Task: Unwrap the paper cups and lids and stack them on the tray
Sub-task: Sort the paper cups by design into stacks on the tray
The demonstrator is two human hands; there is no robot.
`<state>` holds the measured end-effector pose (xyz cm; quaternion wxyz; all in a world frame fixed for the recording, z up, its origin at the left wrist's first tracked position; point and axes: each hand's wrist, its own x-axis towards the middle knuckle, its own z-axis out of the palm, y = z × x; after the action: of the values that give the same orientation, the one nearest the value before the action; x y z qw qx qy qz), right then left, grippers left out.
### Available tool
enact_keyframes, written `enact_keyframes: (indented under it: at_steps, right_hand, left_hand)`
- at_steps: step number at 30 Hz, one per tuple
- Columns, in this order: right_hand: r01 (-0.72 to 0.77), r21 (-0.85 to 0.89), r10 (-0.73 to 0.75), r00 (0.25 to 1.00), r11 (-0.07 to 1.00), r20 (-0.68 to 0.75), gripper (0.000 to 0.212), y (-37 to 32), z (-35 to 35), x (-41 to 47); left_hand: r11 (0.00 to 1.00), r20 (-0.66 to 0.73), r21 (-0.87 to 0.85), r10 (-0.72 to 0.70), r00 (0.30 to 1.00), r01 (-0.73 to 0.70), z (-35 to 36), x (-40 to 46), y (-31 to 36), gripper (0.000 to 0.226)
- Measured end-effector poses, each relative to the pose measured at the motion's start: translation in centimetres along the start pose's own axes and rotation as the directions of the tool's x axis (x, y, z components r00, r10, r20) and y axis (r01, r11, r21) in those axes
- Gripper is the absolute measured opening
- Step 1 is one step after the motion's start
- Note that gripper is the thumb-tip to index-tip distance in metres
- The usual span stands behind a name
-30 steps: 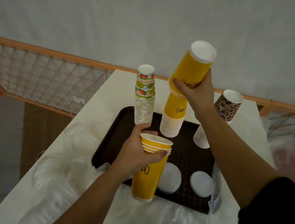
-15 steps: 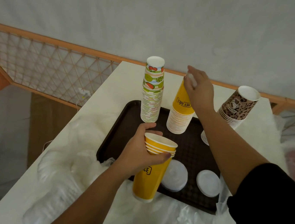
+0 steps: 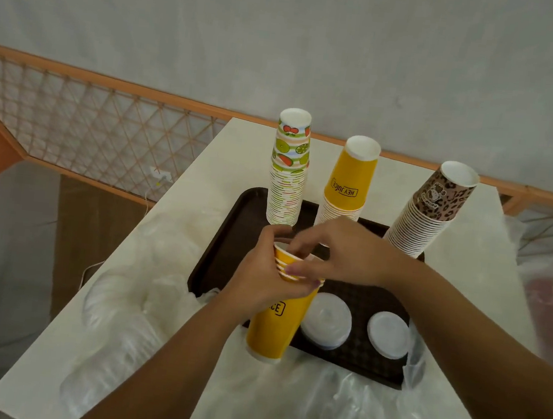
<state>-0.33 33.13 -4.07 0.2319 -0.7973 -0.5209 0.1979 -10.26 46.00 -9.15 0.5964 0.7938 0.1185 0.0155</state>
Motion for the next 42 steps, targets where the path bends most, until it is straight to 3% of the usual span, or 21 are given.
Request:
enact_keyframes:
  at_steps: [9,12,14,16,19,22,25,28,30,33,37,42]
  right_hand:
    - [-0.059,0.004,0.059,0.994,0.998,-0.091,0.023,-0.8,-0.1,-1.6]
    - [-0.101,-0.049,0.087,0.970,0.994,-0.227,0.025,-0.9,-0.9,-2.1]
    - [-0.114,-0.081,0.084,0.948,0.990,-0.306,0.035,-0.7,-1.6,-2.3]
    - [-0.120,-0.144,0.076,0.956,0.982,-0.283,0.054,-0.1,-2.3,-2.5]
    - [-0.097,-0.447,0.002,0.978,0.889,-0.208,0.078,1.2,-2.3,-2.7]
    - [-0.119,-0.552,-0.088,0.939,0.825,-0.333,0.090,2.8,-1.7,-2.0]
    - [-0.127,-0.343,-0.111,0.796,0.931,-0.595,0.082,3.9,-3.0,-0.4]
    - [-0.054,0.164,0.164,0.581,0.985,-0.797,0.081,4.6,-5.7,1.7]
    - [-0.004,0.374,0.322,0.518,0.928,-0.793,0.082,5.4,-6.6,3.1]
    - [-0.031,0.492,0.441,0.495,0.870,-0.749,0.084,6.8,-6.5,4.4]
    - [-0.199,0.533,0.558,0.463,0.823,-0.689,0.085,8.9,-4.9,5.4]
    - [-0.350,0.529,0.633,0.487,0.773,-0.603,0.086,11.2,-1.0,5.5]
  left_hand:
    - [0.999,0.011,-0.034,-0.009,1.000,0.009,0.4,0.0,1.1,0.083]
    - [1.000,0.016,-0.025,-0.006,1.000,0.007,0.4,-0.1,1.2,0.080]
    - [1.000,0.011,-0.030,-0.004,1.000,0.004,0.5,-0.2,1.3,0.075]
    - [0.999,0.008,-0.048,0.001,1.000,0.000,0.5,-0.2,1.5,0.071]
    - [0.995,-0.001,-0.093,0.017,1.000,-0.017,0.3,-0.1,2.0,0.068]
    - [0.993,-0.002,-0.117,0.029,1.000,-0.029,0.3,-0.1,2.6,0.068]
    - [0.989,-0.026,-0.143,0.030,0.999,-0.033,0.1,0.0,2.5,0.070]
    - [0.990,-0.022,-0.136,0.022,1.000,-0.025,0.2,0.2,2.0,0.074]
    - [0.993,-0.024,-0.118,0.012,1.000,-0.015,0.2,0.2,1.7,0.074]
    - [0.993,-0.025,-0.120,-0.010,1.000,0.007,0.1,0.2,1.2,0.075]
    - [0.992,-0.043,-0.128,-0.026,0.999,0.020,-0.2,0.0,0.6,0.074]
    - [0.992,-0.061,-0.127,-0.033,0.998,0.025,-0.6,0.1,-0.1,0.073]
